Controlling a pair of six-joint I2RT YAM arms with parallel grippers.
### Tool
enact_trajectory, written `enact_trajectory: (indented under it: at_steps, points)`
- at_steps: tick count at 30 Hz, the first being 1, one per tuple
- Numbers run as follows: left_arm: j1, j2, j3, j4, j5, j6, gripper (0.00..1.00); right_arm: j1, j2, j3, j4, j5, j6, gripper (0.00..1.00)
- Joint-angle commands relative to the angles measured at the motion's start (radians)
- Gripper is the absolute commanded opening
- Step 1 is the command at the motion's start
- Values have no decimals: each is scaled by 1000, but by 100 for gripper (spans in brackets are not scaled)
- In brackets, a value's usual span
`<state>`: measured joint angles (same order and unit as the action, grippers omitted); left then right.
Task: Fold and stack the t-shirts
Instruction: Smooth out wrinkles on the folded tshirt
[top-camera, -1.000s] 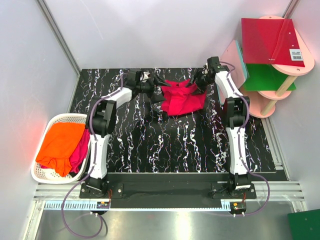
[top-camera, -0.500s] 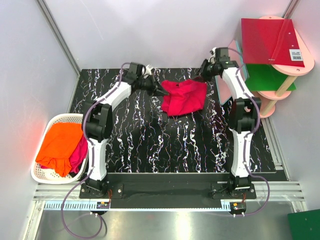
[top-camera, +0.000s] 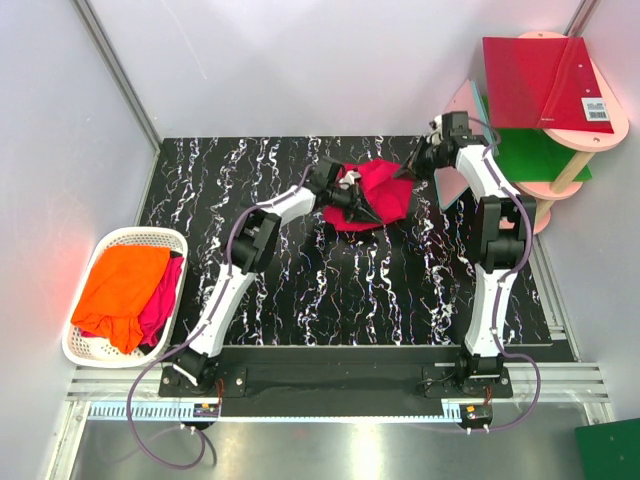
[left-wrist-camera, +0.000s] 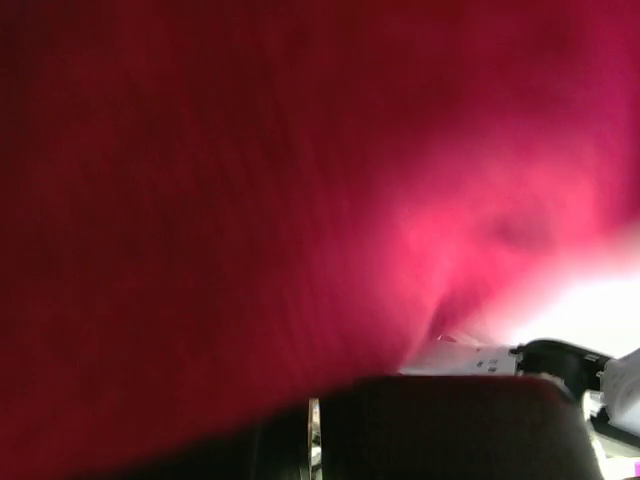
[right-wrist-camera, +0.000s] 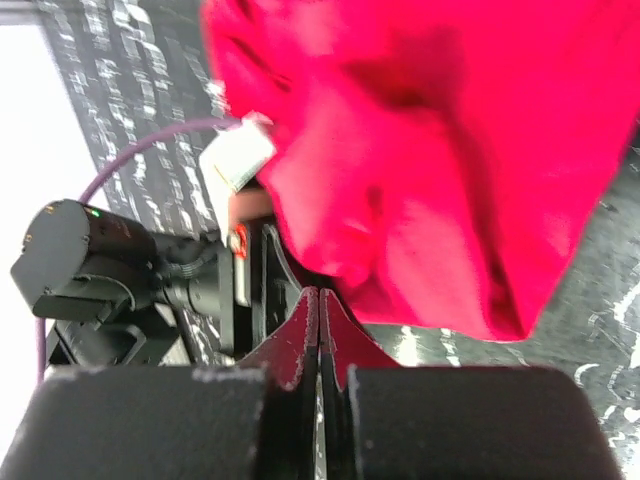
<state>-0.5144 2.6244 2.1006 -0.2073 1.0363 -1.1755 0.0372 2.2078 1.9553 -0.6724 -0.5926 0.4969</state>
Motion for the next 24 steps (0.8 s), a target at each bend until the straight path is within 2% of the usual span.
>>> enact_trajectory:
  at_steps: [1, 4, 8, 11, 13, 15, 18, 19, 24]
  points:
    - [68, 11, 59, 166, -22, -134, 0, -11, 16, 1, -26, -72, 2, 0]
    - [117, 39, 120, 204, -120, -156, 0, -11, 18, -12, -30, -90, 3, 0]
    - [174, 49, 128, 321, -231, -199, 0, -11, 30, -30, -36, -87, -4, 0]
    - [201, 92, 160, 417, -245, -259, 0, -10, 62, -29, -35, -99, -11, 0]
    - [212, 141, 235, 407, -233, -301, 0, -5, 90, -9, -35, -98, -20, 1]
    - [217, 184, 246, 407, -214, -319, 0, 0, 148, 28, -33, -104, -34, 4]
    - [231, 136, 164, 446, -196, -306, 0, 19, 226, 106, -36, -133, -46, 8]
    - [241, 106, 88, 485, -193, -279, 0, 35, 242, 128, -39, -144, -47, 8]
    - [293, -141, -106, 505, -188, -173, 0, 108, 325, 333, -98, -109, -70, 4]
